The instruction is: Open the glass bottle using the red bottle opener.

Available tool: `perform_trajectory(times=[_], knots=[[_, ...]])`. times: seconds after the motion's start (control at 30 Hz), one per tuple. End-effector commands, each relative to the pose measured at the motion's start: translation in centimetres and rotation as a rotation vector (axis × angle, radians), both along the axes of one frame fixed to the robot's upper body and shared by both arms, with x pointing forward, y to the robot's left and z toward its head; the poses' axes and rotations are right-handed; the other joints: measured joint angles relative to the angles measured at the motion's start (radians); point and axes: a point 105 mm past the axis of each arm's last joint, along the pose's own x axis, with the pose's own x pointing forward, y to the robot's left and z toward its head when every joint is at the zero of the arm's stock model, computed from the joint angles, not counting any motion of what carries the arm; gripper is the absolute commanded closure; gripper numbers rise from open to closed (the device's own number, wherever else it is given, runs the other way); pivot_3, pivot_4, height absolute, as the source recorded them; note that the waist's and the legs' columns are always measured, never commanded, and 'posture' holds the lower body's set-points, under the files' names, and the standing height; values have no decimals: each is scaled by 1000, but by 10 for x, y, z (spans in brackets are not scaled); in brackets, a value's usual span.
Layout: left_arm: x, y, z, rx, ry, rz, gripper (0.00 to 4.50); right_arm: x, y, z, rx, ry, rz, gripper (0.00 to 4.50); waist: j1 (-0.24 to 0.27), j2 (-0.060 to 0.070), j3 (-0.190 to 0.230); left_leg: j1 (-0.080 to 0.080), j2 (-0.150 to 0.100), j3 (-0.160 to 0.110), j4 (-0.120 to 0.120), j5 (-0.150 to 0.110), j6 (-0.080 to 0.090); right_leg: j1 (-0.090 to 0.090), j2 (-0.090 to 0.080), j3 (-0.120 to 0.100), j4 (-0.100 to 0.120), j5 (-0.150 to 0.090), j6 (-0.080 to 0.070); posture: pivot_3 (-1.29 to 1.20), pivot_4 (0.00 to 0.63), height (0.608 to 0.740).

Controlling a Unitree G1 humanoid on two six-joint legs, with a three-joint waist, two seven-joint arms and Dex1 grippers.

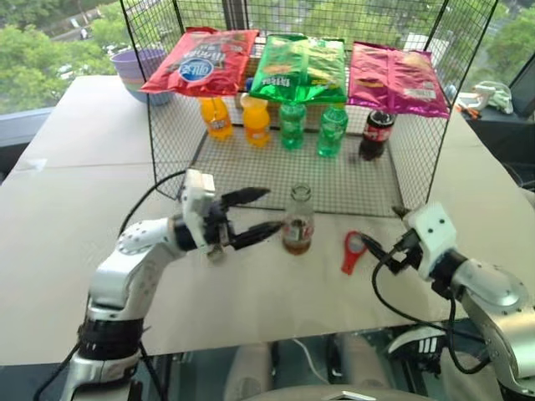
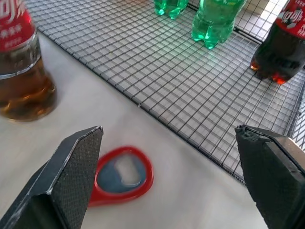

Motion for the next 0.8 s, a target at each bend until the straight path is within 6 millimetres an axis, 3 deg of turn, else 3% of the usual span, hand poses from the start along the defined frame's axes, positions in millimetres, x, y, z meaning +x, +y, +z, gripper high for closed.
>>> perform_trajectory(times=[0.03, 0.17, 0.3, 0.47, 0.8], knots=[[-4, 25, -5, 12, -28, 191, 158, -5, -18, 3, 26, -44, -6, 0, 0, 0, 0, 0, 0, 0, -1, 0, 0, 0, 0, 0, -1, 0, 0, 0, 150, 740], [-10, 49, -16, -24, -3, 347, 158, -10, -46, -2, 52, -35, -57, 0, 4, 0, 0, 1, 1, 1, -1, 0, 0, 1, -1, 1, -2, 0, 0, 0, 150, 740], [-14, 66, -25, -8, -2, 454, 158, -17, -59, -9, 29, -42, -60, 0, 3, 0, 0, 2, 3, 0, 0, 0, 0, 0, -2, -1, -1, 0, 1, 0, 150, 740], [-25, 89, -19, -5, -71, 497, 158, -32, -78, 2, 89, -194, -119, 0, 2, 0, 0, 1, 3, 2, -1, 0, 0, 0, -1, 0, -2, 1, -2, 0, 150, 740], [-46, 119, -23, 58, -62, 521, 158, -64, -72, 16, 211, -201, 14, 0, 1, 1, 0, 2, 5, 4, -3, -1, -1, -2, -3, 1, -3, 0, 0, 0, 150, 740]])
